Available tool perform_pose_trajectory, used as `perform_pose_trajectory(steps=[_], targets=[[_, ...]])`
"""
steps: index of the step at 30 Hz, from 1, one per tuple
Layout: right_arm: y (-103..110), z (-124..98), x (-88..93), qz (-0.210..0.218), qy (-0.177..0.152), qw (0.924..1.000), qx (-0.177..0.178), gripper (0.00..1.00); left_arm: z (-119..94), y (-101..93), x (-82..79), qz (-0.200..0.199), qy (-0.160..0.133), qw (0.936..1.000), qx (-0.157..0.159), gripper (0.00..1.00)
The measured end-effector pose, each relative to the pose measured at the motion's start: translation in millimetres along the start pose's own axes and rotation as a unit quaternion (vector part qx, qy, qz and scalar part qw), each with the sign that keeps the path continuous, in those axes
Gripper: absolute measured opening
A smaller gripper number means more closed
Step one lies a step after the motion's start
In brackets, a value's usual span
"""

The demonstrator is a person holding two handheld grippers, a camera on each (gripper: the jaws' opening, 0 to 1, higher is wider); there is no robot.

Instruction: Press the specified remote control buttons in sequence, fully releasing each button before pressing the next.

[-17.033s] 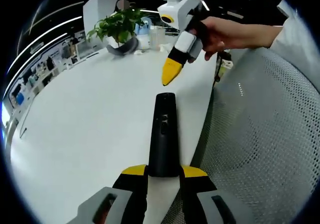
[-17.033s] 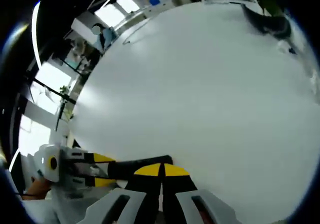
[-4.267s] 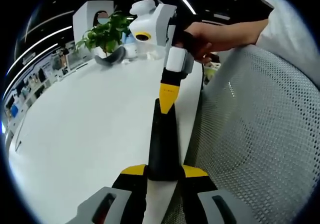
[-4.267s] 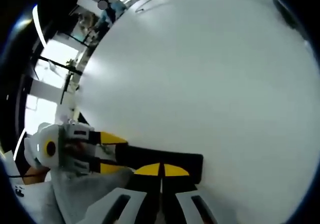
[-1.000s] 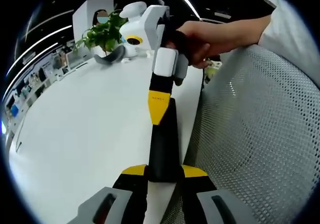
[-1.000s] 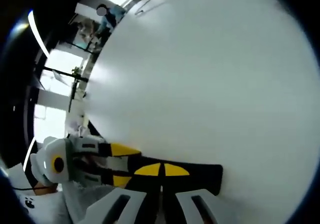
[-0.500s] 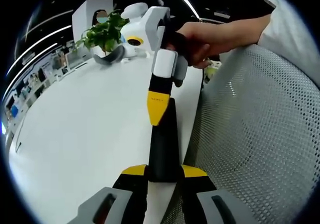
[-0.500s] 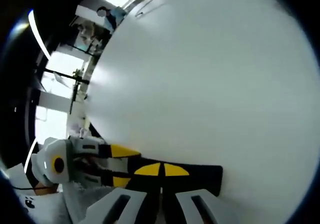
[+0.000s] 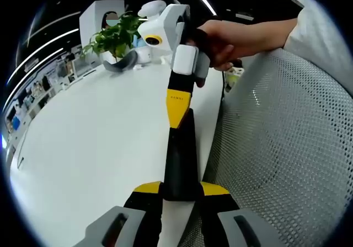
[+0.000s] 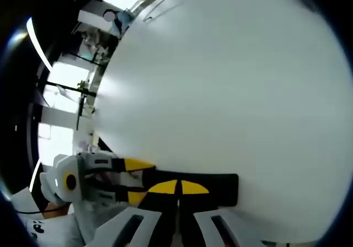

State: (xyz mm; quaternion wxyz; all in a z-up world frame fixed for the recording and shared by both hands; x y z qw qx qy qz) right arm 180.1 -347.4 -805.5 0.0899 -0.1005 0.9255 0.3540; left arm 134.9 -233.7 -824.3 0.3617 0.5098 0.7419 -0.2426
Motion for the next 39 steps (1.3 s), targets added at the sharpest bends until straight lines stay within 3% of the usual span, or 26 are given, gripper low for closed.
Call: perform_pose_trajectory(steps=[11,18,39], targets=[[5.7,6.6,6.8,-0.012,0.029,0.9995,-0.009,0.00,-0.1,0.3,0.2,0.000,-0.002,1.0000,0.000,0.25],[2.5,9.2,8.3,-0.024,0.037,0.9990,0.006,0.00,0.0,0.7,0.5,-0.001,-0.002,1.0000,0.001,0.25],[2.6,9.1,8.4,-0.027,0.034,0.9990,0.014,0.00,0.4,0.3,0.5,-0.004,-0.005,1.0000,0.001,0.25]])
Point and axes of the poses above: the point that each gripper's makers call its tool centre point, and the gripper's own axes: z roughly forward along the fingers, y roughly to its left, x roughly out of its underside, the point moved 5 cm from there along -z, roughly backward along the fingers, and after that the axes turned 7 degrees about -y, right-handed, at the moved point
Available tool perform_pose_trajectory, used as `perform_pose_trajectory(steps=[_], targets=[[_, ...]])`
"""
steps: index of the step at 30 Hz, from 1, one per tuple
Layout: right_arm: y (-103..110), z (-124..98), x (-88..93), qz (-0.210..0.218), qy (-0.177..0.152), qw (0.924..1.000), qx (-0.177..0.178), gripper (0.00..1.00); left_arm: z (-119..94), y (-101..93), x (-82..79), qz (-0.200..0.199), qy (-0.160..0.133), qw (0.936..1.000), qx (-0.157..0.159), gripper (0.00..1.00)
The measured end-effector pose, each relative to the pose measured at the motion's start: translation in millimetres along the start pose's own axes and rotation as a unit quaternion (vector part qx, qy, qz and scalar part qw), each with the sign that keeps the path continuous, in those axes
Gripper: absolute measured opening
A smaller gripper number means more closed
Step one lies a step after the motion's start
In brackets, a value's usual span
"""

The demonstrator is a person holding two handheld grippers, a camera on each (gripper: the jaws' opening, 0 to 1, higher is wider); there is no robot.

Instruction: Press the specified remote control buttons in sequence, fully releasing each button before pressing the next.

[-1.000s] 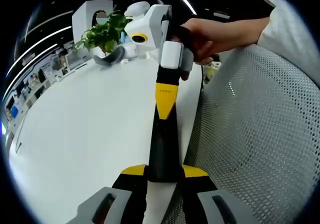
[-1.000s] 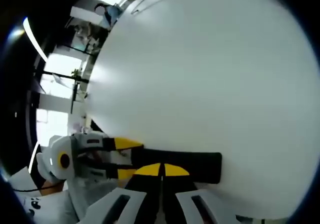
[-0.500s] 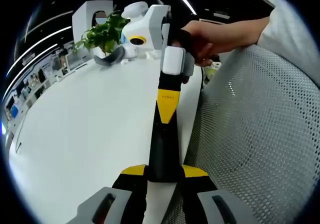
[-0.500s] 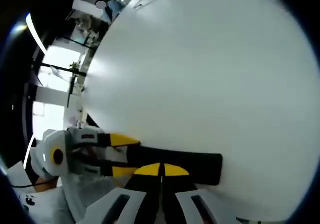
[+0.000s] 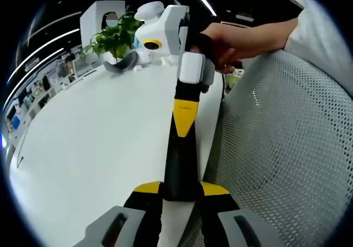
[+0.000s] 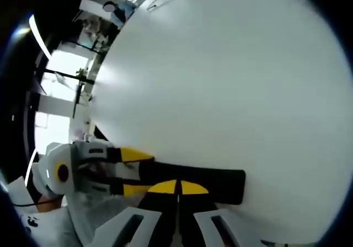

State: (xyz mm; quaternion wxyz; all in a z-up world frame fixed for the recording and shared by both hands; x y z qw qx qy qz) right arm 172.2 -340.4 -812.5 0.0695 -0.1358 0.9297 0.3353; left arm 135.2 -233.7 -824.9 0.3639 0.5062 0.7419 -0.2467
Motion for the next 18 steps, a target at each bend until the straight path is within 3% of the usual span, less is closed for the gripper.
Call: perform_pose_trajectory(steps=[10,18], targets=[[2.7,1.8,-1.9,-0.019,0.000,0.9997,0.014,0.00,-0.2,-0.2,-0.2,0.002,0.001,1.0000,0.000,0.25],[0.4,0.0,-1.0,-0.012,-0.003,0.9999,-0.009,0.00,-0.3,0.0,-0.1,0.004,0.000,1.0000,0.001,0.25]])
Point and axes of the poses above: the point that each gripper's makers call its tool centre point, and the gripper's own axes: z roughly forward along the fingers, y roughly to its left, x roughly out of its underside, the point moved 5 cm from there along -z, roughly backward along the fingers, and after that the axes turned 7 degrees about -y, right-handed, at the moved point
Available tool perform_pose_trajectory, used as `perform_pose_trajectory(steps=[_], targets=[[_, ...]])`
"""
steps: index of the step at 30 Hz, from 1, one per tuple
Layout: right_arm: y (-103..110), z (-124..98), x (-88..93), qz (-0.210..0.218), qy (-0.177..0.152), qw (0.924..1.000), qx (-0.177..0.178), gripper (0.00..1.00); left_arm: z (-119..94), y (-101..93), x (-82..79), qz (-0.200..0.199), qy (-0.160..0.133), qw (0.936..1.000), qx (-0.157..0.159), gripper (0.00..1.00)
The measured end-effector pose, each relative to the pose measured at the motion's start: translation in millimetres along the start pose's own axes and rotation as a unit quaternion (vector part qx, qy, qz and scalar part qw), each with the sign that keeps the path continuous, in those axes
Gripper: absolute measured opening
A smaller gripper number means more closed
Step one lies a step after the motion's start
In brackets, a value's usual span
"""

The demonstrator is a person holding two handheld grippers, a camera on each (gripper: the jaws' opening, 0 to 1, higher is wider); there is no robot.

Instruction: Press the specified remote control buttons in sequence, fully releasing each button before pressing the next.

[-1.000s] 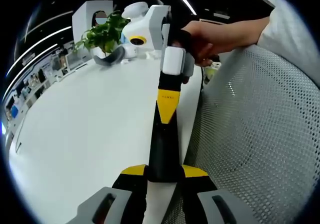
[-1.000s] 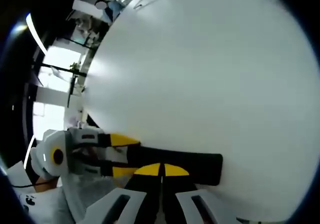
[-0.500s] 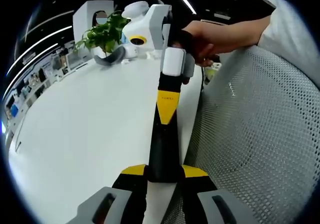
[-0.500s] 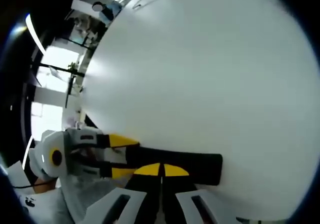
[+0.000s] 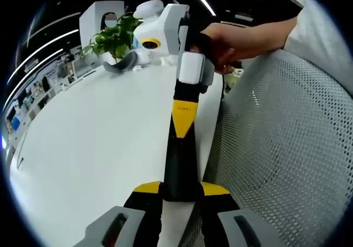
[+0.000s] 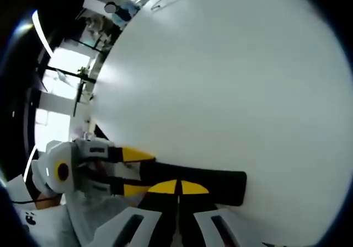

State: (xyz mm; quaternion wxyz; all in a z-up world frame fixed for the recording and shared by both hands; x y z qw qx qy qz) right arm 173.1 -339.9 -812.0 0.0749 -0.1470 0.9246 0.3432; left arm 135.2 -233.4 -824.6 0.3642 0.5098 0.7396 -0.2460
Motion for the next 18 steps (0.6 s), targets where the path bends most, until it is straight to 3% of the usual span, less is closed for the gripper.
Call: perform_pose_trajectory(steps=[9,18], targets=[[5.3,0.0,5.6,-0.013,0.017,0.9997,0.008,0.00,0.0,0.3,0.2,0.000,0.000,1.0000,0.000,0.25],[-1.1,-2.4,8.3,0.008,0.026,0.9995,0.014,0.00,0.3,0.3,0.1,-0.001,0.000,1.0000,0.000,0.25]])
Point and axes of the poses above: the point that each gripper's makers call its tool centre point, and the gripper's own axes: z roughly forward along the fingers, y roughly to its left, x roughly out of its underside, the point moved 5 cm from there along -z, roughly backward along the fingers, and after that the axes turned 7 degrees about -y, right-handed, at the moved point
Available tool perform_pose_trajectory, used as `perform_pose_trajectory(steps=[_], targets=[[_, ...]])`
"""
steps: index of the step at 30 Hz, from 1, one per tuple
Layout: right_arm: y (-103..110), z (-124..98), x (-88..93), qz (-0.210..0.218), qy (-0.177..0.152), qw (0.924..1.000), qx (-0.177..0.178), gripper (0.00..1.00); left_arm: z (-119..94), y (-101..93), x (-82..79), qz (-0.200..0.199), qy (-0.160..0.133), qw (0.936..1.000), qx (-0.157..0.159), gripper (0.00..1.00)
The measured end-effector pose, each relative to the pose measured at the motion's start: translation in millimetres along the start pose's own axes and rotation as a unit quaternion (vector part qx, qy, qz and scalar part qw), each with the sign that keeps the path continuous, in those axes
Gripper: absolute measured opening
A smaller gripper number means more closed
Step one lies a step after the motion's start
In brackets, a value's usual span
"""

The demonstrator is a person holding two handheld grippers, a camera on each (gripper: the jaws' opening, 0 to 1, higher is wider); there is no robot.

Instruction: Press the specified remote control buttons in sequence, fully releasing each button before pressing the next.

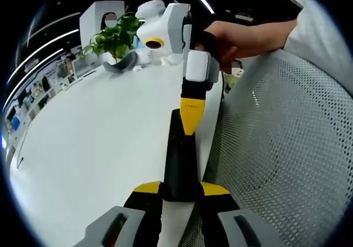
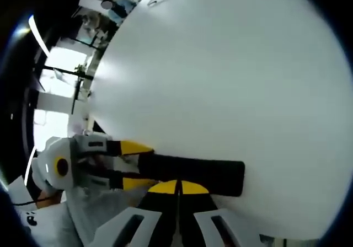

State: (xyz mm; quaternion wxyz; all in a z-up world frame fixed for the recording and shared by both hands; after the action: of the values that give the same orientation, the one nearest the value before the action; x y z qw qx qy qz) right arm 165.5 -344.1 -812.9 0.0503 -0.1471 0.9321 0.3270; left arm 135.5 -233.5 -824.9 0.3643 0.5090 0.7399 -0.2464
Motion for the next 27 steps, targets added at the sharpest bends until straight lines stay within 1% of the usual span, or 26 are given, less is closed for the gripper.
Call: perform_pose_trajectory(steps=[1,5,10,14,18,21,23,27], targets=[[-0.4,0.8,1.3,-0.004,0.006,1.0000,0.005,0.00,0.0,0.0,0.0,0.000,0.000,1.0000,0.000,0.25],[1.0,0.7,2.0,-0.009,0.006,0.9999,0.005,0.00,0.0,-0.1,0.1,0.000,0.000,1.0000,0.000,0.25],[2.8,2.7,4.3,-0.029,0.013,0.9994,0.013,0.00,-0.2,-0.3,0.1,0.000,-0.001,1.0000,0.000,0.25],[2.6,3.7,3.9,-0.033,0.016,0.9992,0.015,0.00,0.0,0.0,0.4,0.000,-0.002,1.0000,0.000,0.25],[4.7,4.6,4.1,-0.052,0.020,0.9980,0.028,0.00,-0.1,0.0,0.3,0.000,-0.002,1.0000,0.000,0.25],[5.2,5.5,3.8,-0.059,0.022,0.9974,0.035,0.00,-0.3,-0.2,0.2,0.000,-0.002,1.0000,0.000,0.25],[4.4,5.0,4.2,-0.060,0.020,0.9974,0.034,0.00,-0.3,-0.2,0.2,0.000,-0.001,1.0000,0.000,0.25],[1.6,3.8,4.1,-0.047,0.014,0.9986,0.021,0.00,-0.3,-0.2,0.3,0.001,-0.001,1.0000,0.000,0.25]])
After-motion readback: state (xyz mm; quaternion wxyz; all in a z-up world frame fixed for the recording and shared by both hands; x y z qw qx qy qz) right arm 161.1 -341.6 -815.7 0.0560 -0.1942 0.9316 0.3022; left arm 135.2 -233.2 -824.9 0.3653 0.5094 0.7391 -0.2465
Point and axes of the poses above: the point that each gripper's makers call its tool centre point, and the gripper's own axes: z roughly forward along the fingers, y roughly to its left, x roughly out of its underside, the point moved 5 cm from there along -z, roughly backward along the fingers, and after that the axes turned 7 degrees about -y, right-handed, at the moved point
